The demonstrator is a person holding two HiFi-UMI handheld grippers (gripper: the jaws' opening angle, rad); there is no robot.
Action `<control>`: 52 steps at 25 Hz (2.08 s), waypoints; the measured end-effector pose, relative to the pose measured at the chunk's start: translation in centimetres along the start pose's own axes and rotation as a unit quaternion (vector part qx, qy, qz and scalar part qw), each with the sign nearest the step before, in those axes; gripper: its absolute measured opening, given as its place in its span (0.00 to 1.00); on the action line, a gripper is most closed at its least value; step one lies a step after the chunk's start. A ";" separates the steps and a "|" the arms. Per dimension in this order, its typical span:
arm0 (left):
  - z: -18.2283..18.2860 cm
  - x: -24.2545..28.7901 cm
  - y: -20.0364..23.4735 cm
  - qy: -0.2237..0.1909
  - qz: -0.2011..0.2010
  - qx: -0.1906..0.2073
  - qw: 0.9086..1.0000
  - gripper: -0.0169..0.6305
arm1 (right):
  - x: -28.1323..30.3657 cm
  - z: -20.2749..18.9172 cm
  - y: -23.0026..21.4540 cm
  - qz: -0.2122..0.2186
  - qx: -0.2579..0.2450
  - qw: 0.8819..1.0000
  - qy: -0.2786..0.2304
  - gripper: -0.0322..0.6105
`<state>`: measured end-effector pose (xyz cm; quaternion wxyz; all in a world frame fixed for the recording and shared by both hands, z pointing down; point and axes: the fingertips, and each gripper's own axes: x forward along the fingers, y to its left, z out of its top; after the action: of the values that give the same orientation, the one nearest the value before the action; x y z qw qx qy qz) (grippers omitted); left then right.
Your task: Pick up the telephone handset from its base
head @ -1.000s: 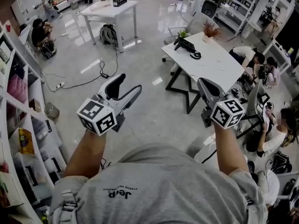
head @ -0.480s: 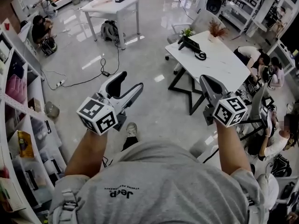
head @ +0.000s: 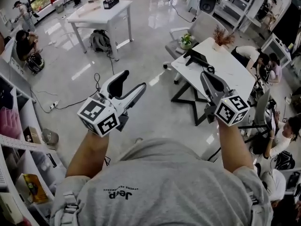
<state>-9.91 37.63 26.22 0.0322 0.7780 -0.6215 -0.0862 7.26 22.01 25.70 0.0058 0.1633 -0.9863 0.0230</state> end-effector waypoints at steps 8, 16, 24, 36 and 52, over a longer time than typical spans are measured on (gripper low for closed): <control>1.8 4.2 9.8 0.018 -0.029 -0.003 0.999 0.56 | 10.9 2.0 -2.5 -0.015 0.003 1.000 -0.005 0.06; 0.7 9.5 16.4 0.030 -0.018 -0.024 0.999 0.56 | 17.7 0.3 -8.4 -0.017 0.015 1.000 0.015 0.06; -0.7 21.4 20.2 0.028 0.025 -0.019 0.999 0.56 | 24.4 0.4 -20.5 0.030 0.009 0.999 0.006 0.06; -1.3 37.2 28.1 0.033 0.077 -0.023 0.996 0.56 | 35.0 0.2 -36.0 0.067 0.018 0.998 0.012 0.06; -8.7 51.6 24.9 0.181 -0.153 0.038 0.971 0.56 | 26.0 -2.9 -45.0 -0.167 0.022 0.985 0.028 0.06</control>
<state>-21.37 -18.63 33.79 0.1014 0.8669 -0.4821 0.0756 -2.80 -28.71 31.07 0.0331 0.3251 -0.9439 0.0481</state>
